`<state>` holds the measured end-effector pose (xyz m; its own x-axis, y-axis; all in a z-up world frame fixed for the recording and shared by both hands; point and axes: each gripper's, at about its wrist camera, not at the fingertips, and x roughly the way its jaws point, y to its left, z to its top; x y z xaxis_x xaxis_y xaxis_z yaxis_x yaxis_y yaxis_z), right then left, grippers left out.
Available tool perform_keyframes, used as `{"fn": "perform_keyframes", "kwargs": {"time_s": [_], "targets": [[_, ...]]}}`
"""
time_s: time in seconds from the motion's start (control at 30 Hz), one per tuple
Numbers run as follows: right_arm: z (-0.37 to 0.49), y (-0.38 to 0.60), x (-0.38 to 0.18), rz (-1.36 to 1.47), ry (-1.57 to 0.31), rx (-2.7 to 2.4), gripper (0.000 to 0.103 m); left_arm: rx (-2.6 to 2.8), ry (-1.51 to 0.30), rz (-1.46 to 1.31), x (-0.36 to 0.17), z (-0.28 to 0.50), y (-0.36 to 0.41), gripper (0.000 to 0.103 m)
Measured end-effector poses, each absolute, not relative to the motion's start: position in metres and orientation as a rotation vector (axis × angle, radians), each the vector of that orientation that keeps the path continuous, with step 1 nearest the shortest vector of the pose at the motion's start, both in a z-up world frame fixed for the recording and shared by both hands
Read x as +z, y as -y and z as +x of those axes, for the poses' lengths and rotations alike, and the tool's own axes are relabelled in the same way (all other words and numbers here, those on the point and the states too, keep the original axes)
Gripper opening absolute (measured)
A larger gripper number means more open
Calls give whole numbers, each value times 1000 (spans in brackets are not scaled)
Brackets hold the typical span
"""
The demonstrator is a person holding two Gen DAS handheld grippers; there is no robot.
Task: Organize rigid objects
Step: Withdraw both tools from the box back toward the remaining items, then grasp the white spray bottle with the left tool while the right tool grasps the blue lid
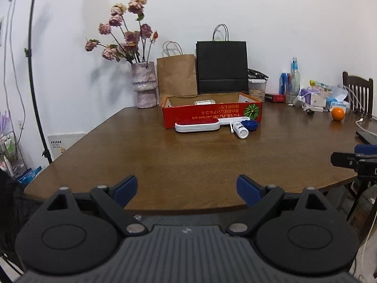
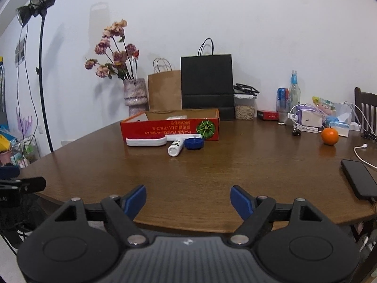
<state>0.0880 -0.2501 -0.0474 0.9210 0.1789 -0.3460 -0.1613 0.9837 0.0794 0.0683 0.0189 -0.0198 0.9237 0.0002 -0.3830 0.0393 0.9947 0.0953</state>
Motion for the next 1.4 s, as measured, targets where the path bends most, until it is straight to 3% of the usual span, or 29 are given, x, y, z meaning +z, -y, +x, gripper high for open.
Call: {"fn": "perform_keyframes", "kwargs": {"time_s": [0.67, 0.83, 0.93, 0.97, 1.03, 1.1, 1.23, 1.3, 1.4], "targets": [[302, 270, -17, 32, -410, 266, 79, -228, -485, 90, -7, 268, 33, 100], [373, 267, -22, 64, -517, 296, 78, -342, -620, -20, -17, 351, 48, 99], [411, 259, -32, 43, -565, 304, 75, -351, -699, -56, -30, 390, 56, 92], [422, 257, -37, 37, -584, 301, 66, -371, -701, -42, -33, 399, 60, 87], [440, 253, -46, 33, -626, 312, 57, -379, -725, -28, -41, 412, 67, 78], [451, 250, -55, 28, -657, 317, 39, -382, -761, -22, -48, 422, 71, 60], [461, 245, -67, 12, -690, 321, 11, -394, -787, -28, -59, 425, 72, 45], [459, 244, -68, 2, -679, 316, 9, -406, -793, -26, -59, 424, 72, 30], [451, 244, -64, -9, -655, 294, 7, -395, -802, -26, -57, 420, 72, 29]]}}
